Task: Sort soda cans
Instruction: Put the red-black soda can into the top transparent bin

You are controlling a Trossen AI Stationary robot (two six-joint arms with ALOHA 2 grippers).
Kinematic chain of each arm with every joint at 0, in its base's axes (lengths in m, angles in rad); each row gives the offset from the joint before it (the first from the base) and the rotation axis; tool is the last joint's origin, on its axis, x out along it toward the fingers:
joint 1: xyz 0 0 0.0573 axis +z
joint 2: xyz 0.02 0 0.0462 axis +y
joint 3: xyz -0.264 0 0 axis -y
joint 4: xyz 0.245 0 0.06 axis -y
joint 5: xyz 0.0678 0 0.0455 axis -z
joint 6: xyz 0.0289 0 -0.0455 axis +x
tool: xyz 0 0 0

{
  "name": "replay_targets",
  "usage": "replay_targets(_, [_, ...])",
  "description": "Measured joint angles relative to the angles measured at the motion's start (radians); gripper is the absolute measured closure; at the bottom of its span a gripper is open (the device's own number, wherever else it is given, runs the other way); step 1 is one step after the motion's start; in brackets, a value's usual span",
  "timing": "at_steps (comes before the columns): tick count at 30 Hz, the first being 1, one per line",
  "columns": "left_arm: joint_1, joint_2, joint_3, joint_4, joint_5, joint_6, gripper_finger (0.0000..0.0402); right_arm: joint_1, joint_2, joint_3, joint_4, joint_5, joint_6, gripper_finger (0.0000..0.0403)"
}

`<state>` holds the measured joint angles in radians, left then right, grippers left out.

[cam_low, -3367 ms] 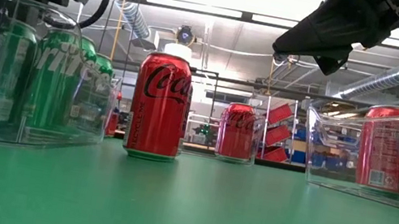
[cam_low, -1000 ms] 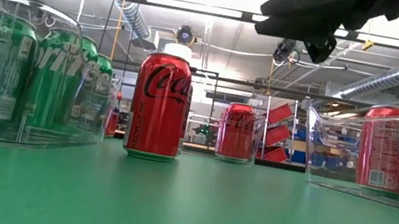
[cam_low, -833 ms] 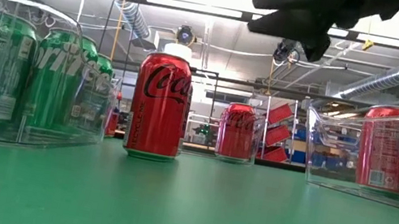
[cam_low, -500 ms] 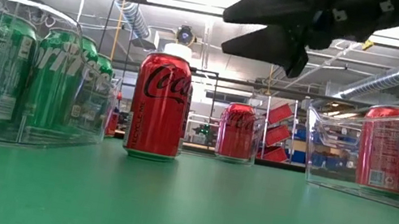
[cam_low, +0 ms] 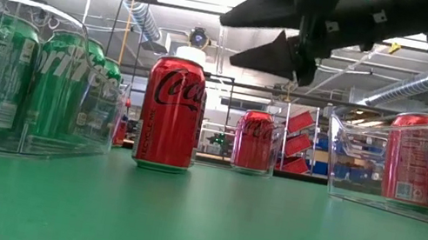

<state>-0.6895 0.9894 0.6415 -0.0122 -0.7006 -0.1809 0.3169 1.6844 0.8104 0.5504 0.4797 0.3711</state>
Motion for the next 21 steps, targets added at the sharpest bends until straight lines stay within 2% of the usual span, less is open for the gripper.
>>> replay_targets(2, [0.000, -0.039, -0.089, 0.180, 0.000, 0.140, 0.0254, -0.013, 0.000, 0.000, 0.003, 0.000, -0.005, 0.0056])
replay_targets(5, [0.009, -0.089, -0.214, 0.405, -0.002, 0.263, 0.0254, -0.027, 0.000, 0.000, 0.003, 0.000, -0.007, 0.0054])
replay_targets(11, [0.035, -0.130, -0.401, 0.731, -0.038, 0.292, 0.0254, -0.037, 0.000, 0.000, 0.003, -0.007, -0.011, 0.0060])
replay_targets(14, [0.042, -0.126, -0.444, 0.807, -0.086, 0.178, 0.0254, -0.037, 0.000, 0.000, 0.003, -0.012, -0.018, 0.0062])
replay_targets(16, [0.042, -0.126, -0.451, 0.795, -0.085, 0.127, 0.0254, -0.041, 0.000, 0.000, 0.003, -0.034, -0.020, 0.0063])
replay_targets(21, [0.042, -0.126, -0.452, 0.799, -0.084, 0.157, 0.0254, -0.044, 0.000, 0.000, 0.026, -0.037, -0.024, 0.0058])
